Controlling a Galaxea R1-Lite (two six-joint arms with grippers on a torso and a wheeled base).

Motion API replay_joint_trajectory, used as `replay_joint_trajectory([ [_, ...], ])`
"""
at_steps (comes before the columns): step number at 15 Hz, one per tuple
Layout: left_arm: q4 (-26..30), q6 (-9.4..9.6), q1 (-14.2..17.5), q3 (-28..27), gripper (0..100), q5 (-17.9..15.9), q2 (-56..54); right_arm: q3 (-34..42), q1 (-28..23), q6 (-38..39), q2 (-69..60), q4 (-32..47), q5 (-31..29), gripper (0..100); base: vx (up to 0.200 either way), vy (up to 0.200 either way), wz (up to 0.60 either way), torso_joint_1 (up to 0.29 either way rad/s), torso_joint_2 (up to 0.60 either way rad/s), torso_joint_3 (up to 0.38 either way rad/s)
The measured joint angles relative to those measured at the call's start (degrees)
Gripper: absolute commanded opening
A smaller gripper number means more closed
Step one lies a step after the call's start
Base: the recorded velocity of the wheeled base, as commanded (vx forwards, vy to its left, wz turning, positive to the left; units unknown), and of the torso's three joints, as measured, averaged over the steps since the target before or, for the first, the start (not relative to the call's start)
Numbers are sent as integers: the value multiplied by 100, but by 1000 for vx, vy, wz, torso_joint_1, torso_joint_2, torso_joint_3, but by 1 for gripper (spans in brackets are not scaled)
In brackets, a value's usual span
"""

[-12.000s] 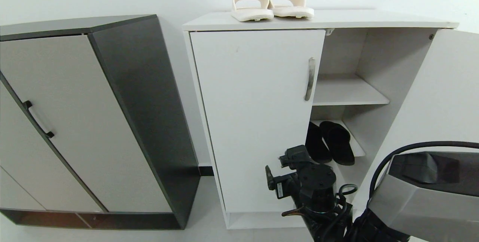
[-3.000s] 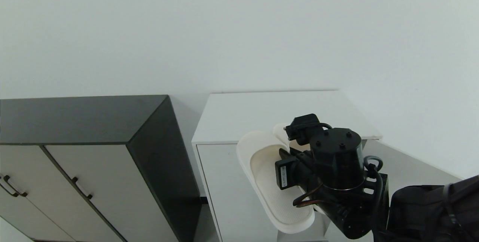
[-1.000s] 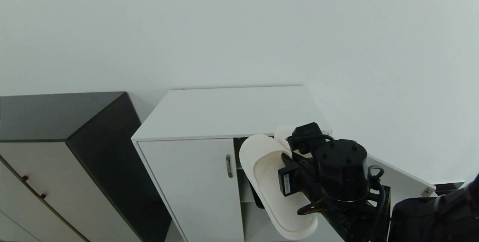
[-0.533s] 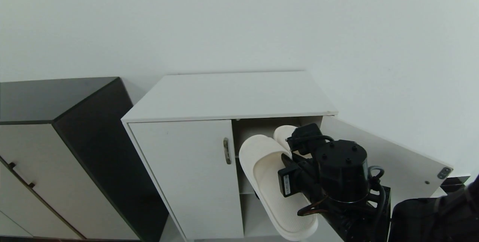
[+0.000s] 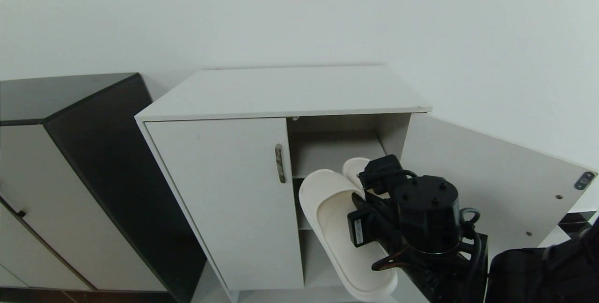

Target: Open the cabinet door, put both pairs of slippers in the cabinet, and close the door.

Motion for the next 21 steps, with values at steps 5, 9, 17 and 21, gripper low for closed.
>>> replay_joint_trajectory([
  [5,-2,-7,4,0,0,2,0,0,7,2,30,-7,0,0,0,0,0,-132,469,329],
  [9,-5,-7,1,0,0,2,0,24,0,2,46,-35,0,0,0,0,0,-93,454,363],
  [17,-2,-10,1,0,0,0,0,84,2,-5,49,-115,1,0,0,0,0,-17,247,227],
  [21,-2,-7,1,0,0,0,0,171,-23,-74,22,-224,6,0,0,0,0,0,0,0],
])
